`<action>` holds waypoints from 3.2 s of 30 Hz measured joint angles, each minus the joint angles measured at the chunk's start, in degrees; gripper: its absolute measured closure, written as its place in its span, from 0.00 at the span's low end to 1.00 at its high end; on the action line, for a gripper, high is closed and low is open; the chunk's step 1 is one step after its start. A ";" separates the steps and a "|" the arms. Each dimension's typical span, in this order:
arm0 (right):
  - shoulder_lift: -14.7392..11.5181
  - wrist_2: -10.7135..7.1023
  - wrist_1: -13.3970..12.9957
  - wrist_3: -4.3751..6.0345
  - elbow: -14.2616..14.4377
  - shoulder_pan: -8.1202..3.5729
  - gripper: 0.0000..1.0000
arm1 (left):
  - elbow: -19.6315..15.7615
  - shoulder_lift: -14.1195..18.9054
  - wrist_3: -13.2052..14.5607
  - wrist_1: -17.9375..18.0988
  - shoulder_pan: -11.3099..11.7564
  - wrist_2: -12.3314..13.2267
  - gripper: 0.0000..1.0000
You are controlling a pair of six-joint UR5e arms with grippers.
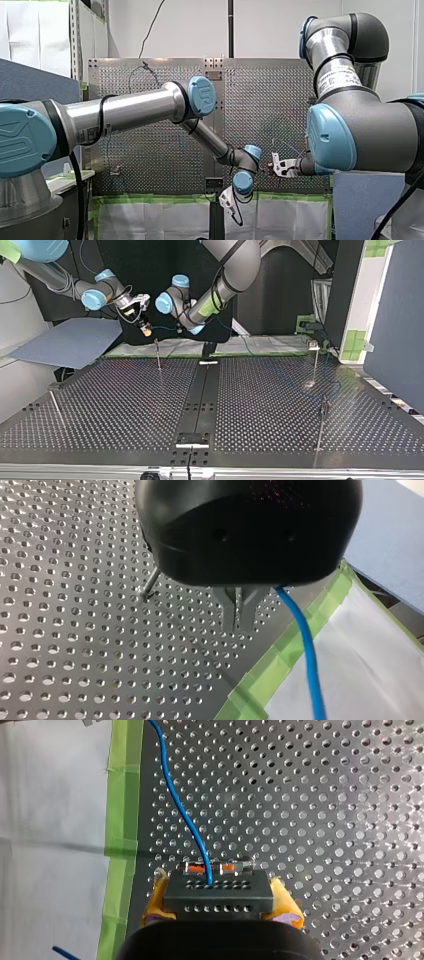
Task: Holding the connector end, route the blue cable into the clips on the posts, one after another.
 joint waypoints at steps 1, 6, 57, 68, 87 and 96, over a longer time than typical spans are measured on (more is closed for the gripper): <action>0.00 0.09 0.00 0.01 0.00 0.00 1.00 | 0.00 0.00 0.12 -0.04 0.00 0.20 1.00; 0.02 1.63 0.02 0.16 0.00 0.08 1.00 | 0.00 0.01 0.42 -0.77 0.03 0.36 1.00; 0.31 9.94 -2.11 5.68 0.39 0.10 1.00 | 0.00 1.68 16.11 0.40 -4.52 -14.49 1.00; 0.58 10.66 -6.72 9.17 1.37 -0.17 1.00 | 0.00 1.68 22.65 2.08 -4.21 -14.41 1.00; 5.63 13.00 -13.28 10.34 1.49 -1.80 1.00 | 0.00 1.68 34.49 12.50 -3.12 -14.48 1.00; 5.81 12.82 -16.07 13.09 1.45 -2.74 1.00 | 0.02 1.68 39.45 13.09 -3.59 -14.31 1.00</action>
